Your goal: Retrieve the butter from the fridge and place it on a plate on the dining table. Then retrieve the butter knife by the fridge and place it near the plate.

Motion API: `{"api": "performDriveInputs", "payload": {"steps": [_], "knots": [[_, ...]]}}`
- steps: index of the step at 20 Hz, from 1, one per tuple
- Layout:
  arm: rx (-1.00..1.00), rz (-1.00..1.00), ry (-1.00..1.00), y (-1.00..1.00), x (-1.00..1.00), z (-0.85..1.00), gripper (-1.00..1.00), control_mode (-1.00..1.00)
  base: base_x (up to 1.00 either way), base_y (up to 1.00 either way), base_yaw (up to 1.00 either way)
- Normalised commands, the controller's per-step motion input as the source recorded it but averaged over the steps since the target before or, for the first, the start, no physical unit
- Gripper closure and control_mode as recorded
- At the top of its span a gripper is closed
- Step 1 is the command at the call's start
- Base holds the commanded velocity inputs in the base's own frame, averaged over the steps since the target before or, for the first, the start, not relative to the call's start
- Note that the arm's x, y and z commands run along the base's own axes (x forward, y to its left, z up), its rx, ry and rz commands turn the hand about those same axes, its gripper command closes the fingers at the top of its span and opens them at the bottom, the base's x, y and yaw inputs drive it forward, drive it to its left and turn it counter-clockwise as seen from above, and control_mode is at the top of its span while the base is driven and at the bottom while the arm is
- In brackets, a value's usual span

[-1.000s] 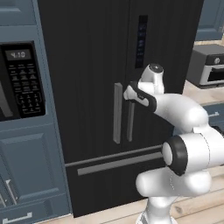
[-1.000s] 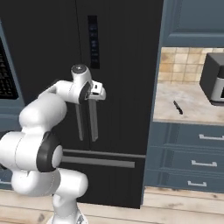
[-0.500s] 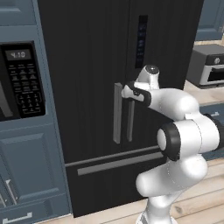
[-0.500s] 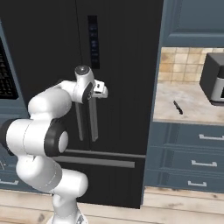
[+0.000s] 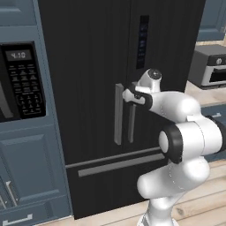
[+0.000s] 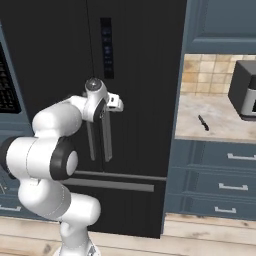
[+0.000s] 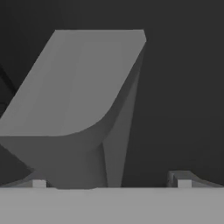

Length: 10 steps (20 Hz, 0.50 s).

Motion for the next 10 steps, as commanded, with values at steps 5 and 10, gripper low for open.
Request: {"api": "performDriveInputs", "payload": {"steps": [5,10], "knots": [[0.0,0.0,-0.16,0.0,0.27,-0.11,-1.0,-1.0,0.0,0.0,0.0],[0.0,0.0,-0.14,0.0,0.31,-0.12,1.0,-1.0,0.0,0.0,0.0]]}}
